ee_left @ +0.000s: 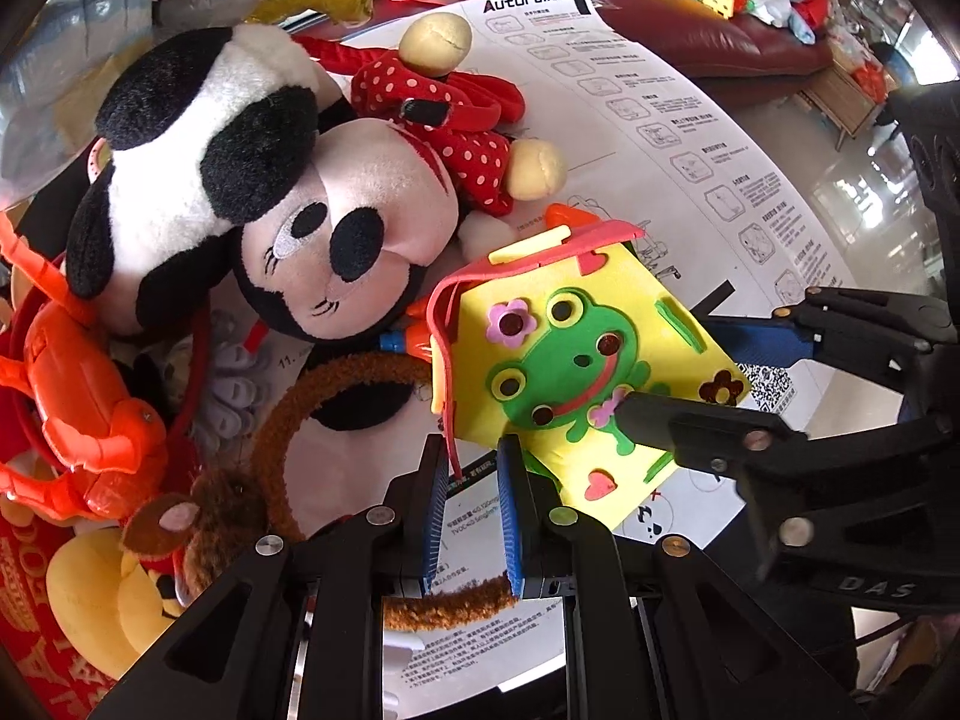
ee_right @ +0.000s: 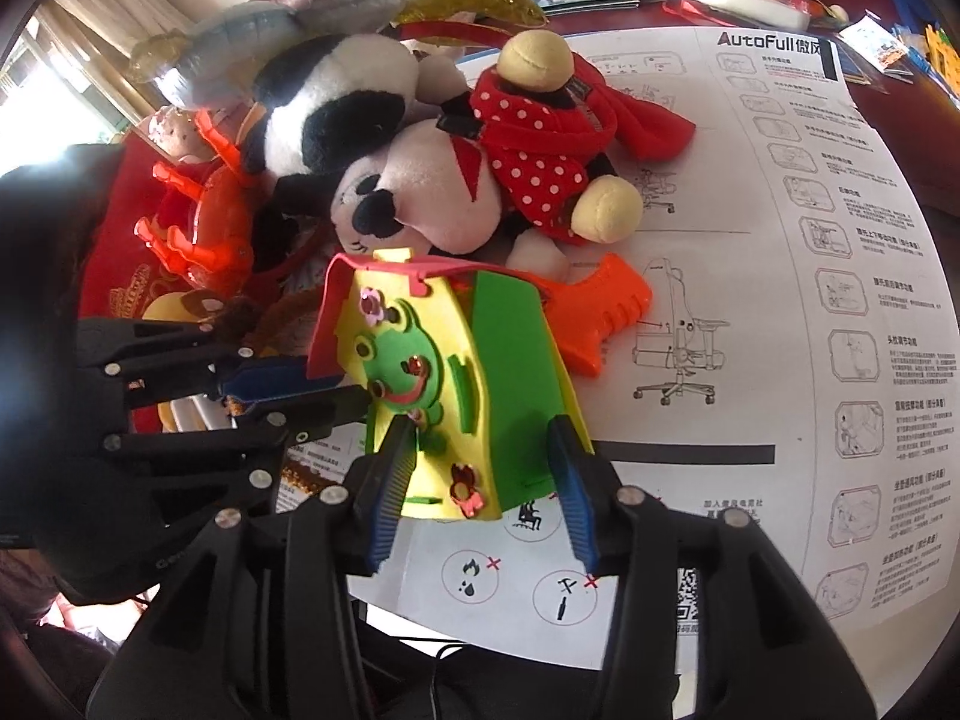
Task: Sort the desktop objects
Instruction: 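Lift the frog foam house off the instruction sheet with both tools, then carry the frog foam house over the red box with both tools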
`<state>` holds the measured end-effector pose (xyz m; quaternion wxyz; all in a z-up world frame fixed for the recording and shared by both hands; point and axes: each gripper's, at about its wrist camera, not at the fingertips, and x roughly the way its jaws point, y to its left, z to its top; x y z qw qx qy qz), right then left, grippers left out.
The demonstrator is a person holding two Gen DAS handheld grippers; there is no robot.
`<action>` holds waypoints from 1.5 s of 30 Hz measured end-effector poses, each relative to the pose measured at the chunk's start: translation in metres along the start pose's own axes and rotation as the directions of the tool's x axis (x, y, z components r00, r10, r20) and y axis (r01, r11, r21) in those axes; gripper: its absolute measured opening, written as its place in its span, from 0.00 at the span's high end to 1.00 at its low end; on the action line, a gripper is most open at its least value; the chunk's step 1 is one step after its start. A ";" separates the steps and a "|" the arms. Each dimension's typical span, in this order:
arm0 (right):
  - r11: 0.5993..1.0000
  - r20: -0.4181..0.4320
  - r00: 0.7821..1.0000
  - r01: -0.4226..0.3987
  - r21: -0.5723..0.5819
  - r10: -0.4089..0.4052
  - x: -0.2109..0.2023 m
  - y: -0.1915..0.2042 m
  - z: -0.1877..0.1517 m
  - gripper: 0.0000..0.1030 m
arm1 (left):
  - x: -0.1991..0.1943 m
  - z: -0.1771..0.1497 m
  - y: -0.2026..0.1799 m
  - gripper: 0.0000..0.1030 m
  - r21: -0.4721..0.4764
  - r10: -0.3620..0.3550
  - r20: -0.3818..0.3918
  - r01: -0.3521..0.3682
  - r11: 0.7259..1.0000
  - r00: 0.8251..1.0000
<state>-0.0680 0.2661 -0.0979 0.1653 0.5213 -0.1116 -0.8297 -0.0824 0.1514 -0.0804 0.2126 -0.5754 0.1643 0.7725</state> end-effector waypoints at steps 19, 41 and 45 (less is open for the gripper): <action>0.993 0.014 0.999 -0.049 0.103 0.048 -0.001 -0.009 -0.009 0.69 | -0.008 0.005 -0.001 0.98 0.028 -0.015 0.027 0.014 0.999 1.000; 0.991 0.015 0.997 -0.071 0.115 0.069 0.002 -0.014 -0.012 0.64 | -0.006 0.020 -0.005 0.90 0.078 0.021 0.039 -0.024 0.997 0.999; 0.992 0.022 0.998 -0.066 0.110 0.064 0.001 -0.014 -0.013 0.66 | -0.007 0.018 -0.006 0.94 0.066 0.021 0.054 -0.024 0.998 0.998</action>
